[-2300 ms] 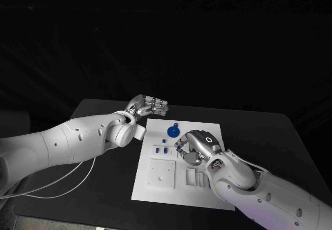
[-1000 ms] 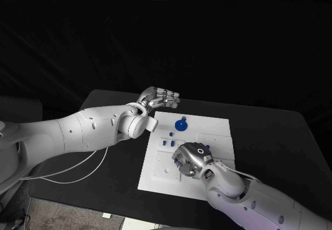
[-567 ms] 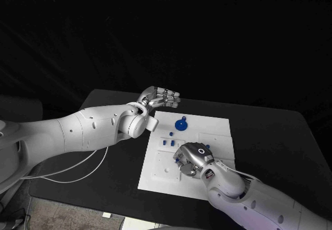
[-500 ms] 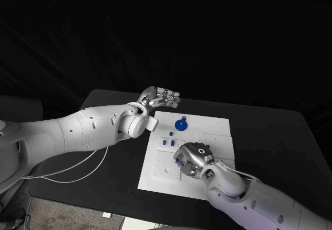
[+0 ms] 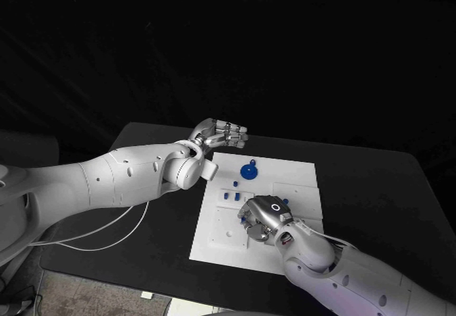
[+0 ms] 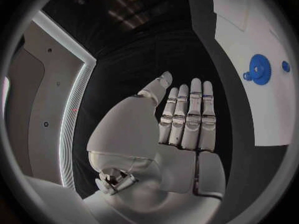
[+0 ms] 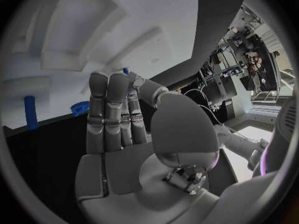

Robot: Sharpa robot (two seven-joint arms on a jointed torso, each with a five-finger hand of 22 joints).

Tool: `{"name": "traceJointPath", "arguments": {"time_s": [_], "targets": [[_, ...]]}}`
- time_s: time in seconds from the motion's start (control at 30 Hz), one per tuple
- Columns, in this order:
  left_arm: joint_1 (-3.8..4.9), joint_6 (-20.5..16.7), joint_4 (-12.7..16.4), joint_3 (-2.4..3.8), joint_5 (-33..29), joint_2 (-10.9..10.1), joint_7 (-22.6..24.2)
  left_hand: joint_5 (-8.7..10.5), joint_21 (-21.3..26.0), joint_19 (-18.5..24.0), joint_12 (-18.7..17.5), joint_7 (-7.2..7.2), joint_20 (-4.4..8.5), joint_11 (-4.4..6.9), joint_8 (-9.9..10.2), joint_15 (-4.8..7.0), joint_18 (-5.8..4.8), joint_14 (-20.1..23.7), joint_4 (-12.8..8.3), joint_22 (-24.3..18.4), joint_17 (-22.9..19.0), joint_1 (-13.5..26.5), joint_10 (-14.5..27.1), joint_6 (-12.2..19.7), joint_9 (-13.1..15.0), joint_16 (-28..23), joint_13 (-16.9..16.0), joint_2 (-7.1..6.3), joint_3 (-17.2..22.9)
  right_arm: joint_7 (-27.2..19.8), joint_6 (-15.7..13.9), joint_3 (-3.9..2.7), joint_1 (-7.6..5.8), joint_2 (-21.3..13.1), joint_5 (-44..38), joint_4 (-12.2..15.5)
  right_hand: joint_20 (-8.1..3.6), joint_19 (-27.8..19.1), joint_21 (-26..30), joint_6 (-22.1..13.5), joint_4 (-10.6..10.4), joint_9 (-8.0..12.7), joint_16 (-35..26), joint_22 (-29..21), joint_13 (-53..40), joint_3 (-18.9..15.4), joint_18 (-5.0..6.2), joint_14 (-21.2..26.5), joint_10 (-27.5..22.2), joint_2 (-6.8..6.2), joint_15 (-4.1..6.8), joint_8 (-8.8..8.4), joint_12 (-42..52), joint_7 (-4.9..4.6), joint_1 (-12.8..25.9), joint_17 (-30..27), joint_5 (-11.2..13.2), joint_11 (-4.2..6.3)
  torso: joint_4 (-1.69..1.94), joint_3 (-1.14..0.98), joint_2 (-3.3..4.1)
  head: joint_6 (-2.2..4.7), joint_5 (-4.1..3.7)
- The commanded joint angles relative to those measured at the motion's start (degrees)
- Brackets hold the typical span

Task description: Assemble the parts on the task board

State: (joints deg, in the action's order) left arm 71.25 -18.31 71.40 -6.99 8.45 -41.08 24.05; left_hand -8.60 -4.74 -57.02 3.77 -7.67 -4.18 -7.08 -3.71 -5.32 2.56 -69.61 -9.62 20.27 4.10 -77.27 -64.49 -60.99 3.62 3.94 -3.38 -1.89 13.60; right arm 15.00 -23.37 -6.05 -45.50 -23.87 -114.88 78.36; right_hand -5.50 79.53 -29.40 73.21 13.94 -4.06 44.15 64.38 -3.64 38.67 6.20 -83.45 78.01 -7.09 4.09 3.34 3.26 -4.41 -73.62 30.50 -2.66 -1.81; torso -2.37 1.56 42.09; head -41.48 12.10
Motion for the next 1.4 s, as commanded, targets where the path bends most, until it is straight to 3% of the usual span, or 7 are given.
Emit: {"name": "traceJointPath", "arguments": {"time_s": [0.03, 0.77, 0.93, 1.1, 1.23, 1.4], "targets": [[0.09, 0.84, 0.17, 0.06, -0.34, 0.15, 0.42, 0.09, -0.33, -0.02, -0.24, -0.12, -0.19, 0.00, 0.12, -0.16, -0.80, -0.25, -0.36, -0.05, 0.01, 0.39, -0.05, -0.24, -0.02, -0.17, 0.06, 0.09, -0.14, 0.18, 0.86, 0.28, 0.14, 0.08, -0.77, -0.11, 0.01, 0.68, 1.51, 0.39, 0.04, -0.05, 0.46, 1.44, -0.05, 0.12, 0.66, 0.34, 0.82, 0.29, 0.07, 0.33, 0.15, 0.07, 0.06, -0.23, -0.21, 0.61, -0.05, 0.00, -0.01, -0.02, 0.06], [0.09, 1.12, 0.10, 0.06, -0.34, 0.11, 0.09, 0.07, -0.40, 0.03, -0.25, -0.13, -0.22, -0.03, 0.11, -0.18, -0.78, -0.17, -0.48, -0.21, 0.02, 0.39, 0.07, -0.29, -0.02, -0.17, 0.07, 0.18, -0.26, 0.07, 0.65, 0.83, 0.18, 0.25, -0.39, 0.12, 0.01, 0.96, 1.90, 0.49, 0.16, -0.06, 0.56, 2.08, -0.06, -0.01, 0.65, 0.35, 0.90, 0.35, 0.08, 0.33, 0.16, 0.09, 0.12, -0.24, -0.22, 0.64, -0.02, -0.05, 0.01, -0.16, 0.19], [0.09, 1.20, 0.10, 0.06, -0.34, 0.15, 0.03, 0.07, -0.40, 0.03, -0.25, -0.13, -0.22, -0.03, 0.11, -0.18, -0.78, -0.17, -0.48, -0.21, 0.02, 0.39, 0.07, -0.29, -0.02, -0.17, 0.07, 0.18, -0.26, 0.54, 1.39, 0.91, 0.20, 0.58, -0.45, -0.26, 0.04, 1.24, 3.41, 0.42, 0.31, -0.03, 0.54, 3.08, -0.06, -0.03, 0.67, 0.39, 0.78, 0.44, 0.05, 0.33, 0.17, 0.04, 0.19, -0.39, -0.23, 0.59, -0.06, 0.04, -0.01, -0.16, 0.11], [0.09, 1.35, 0.07, 0.06, -0.34, 0.23, -0.10, 0.06, -0.45, 0.03, -0.24, -0.13, -0.24, -0.07, 0.11, -0.22, -0.76, -0.12, -0.46, -0.32, 0.02, 0.50, 0.16, -0.26, -0.02, -0.17, 0.06, 0.27, -0.37, 1.33, 2.58, 1.20, 0.20, 1.19, -0.46, -1.21, 0.09, 1.18, 4.11, 0.17, 0.29, 0.00, 0.42, 3.12, -0.02, 0.02, 0.69, 0.43, 0.46, 0.43, 0.00, 0.29, 0.12, -0.03, 0.29, -0.51, -0.26, 0.50, 0.00, 0.01, 0.01, -0.18, 0.06], [0.09, 1.53, 0.08, 0.06, -0.34, 0.26, -0.27, 0.08, -0.43, 0.07, -0.24, -0.13, -0.26, -0.08, 0.10, -0.23, -0.77, -0.07, -0.46, -0.37, 0.01, 0.50, 0.22, -0.28, -0.02, -0.18, 0.06, 0.29, -0.38, 1.44, 3.16, 1.58, 0.20, 1.57, -0.12, -2.11, 0.45, 1.09, 5.02, -1.46, -0.22, 0.13, 0.34, 3.19, 0.08, -0.22, 0.67, 0.46, -1.63, 0.24, -0.38, 0.26, 0.10, -0.53, 1.06, -0.72, -0.85, -0.06, 0.03, 0.04, 0.02, -0.25, 0.02], [0.09, 1.65, 0.06, 0.06, -0.34, 0.28, -0.41, 0.17, -0.46, 0.05, -0.24, -0.14, -0.28, -0.11, 0.10, -0.25, -0.74, -0.02, -0.47, -0.45, 0.02, 0.47, 0.34, -0.23, -0.02, -0.17, 0.06, 0.28, -0.48, 0.90, 2.43, 1.82, 0.20, 1.51, 0.80, -2.43, 1.07, 1.38, 5.52, -5.05, -0.69, 0.37, 0.67, 3.18, 0.20, -1.73, 0.96, 0.39, -5.92, -1.40, -1.12, 0.18, 0.11, -1.41, 2.38, -0.75, -3.73, -1.28, -0.08, 0.07, -0.03, -0.30, 0.04]]}}
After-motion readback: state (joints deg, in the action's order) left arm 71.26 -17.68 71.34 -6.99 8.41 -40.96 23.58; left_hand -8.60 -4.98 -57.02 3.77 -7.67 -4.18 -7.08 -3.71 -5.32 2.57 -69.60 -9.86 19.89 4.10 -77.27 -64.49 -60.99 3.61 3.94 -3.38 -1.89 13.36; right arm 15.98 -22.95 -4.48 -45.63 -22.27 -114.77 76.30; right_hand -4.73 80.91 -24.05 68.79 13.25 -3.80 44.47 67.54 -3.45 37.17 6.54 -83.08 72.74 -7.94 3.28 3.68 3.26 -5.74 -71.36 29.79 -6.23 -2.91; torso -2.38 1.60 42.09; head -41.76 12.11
